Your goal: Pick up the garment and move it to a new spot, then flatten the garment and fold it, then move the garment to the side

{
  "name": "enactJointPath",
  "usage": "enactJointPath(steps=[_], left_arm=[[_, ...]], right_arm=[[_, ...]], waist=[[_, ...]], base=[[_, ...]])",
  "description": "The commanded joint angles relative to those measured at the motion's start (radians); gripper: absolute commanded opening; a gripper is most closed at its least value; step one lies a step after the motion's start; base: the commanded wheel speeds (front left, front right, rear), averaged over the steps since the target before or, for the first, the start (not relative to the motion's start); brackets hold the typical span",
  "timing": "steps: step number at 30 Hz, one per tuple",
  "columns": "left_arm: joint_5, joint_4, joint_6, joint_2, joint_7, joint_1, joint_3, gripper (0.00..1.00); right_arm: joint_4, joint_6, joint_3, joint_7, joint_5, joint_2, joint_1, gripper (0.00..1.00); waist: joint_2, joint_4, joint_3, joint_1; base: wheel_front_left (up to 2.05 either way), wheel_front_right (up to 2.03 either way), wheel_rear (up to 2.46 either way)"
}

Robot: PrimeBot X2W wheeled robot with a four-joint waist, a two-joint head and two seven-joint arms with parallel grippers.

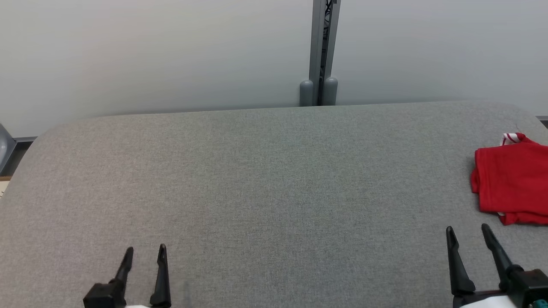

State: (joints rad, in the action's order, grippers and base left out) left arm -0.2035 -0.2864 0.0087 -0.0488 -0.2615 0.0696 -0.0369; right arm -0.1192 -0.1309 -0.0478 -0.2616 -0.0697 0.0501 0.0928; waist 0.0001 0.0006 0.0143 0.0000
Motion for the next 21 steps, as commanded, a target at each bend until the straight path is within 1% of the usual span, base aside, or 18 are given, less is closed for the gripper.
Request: enactJointPath(steps=[1,5,6,21], left_arm=[[0.0,-0.004,0.0,0.001,0.001,0.002,0.0,0.0],[-0.003,-0.042,0.0,0.009,0.007,0.028,-0.003,0.0],[-0.017,-0.046,-0.002,0.009,0.012,0.026,0.0,0.0],[-0.294,-0.027,-0.029,0.007,0.084,-0.017,0.03,0.0]], right_arm=[[-0.004,0.0,0.0,0.0,0.0,-0.001,0.001,0.0],[-0.042,0.0,0.001,0.006,-0.002,-0.014,0.016,0.0],[-0.046,0.0,0.0,0.01,-0.017,-0.015,0.016,0.0],[-0.061,0.0,-0.013,0.082,-0.321,-0.011,-0.029,0.0]], waist=[[-0.0001,0.0,0.0,0.0],[-0.0001,0.0,0.0,0.0],[-0.0001,0.0,0.0,0.0],[-0.0001,0.0,-0.002,0.0]], base=[[0.0,0.0,0.0],[0.0,0.0,0.0],[0.0,0.0,0.0],[0.0,0.0,0.0]])
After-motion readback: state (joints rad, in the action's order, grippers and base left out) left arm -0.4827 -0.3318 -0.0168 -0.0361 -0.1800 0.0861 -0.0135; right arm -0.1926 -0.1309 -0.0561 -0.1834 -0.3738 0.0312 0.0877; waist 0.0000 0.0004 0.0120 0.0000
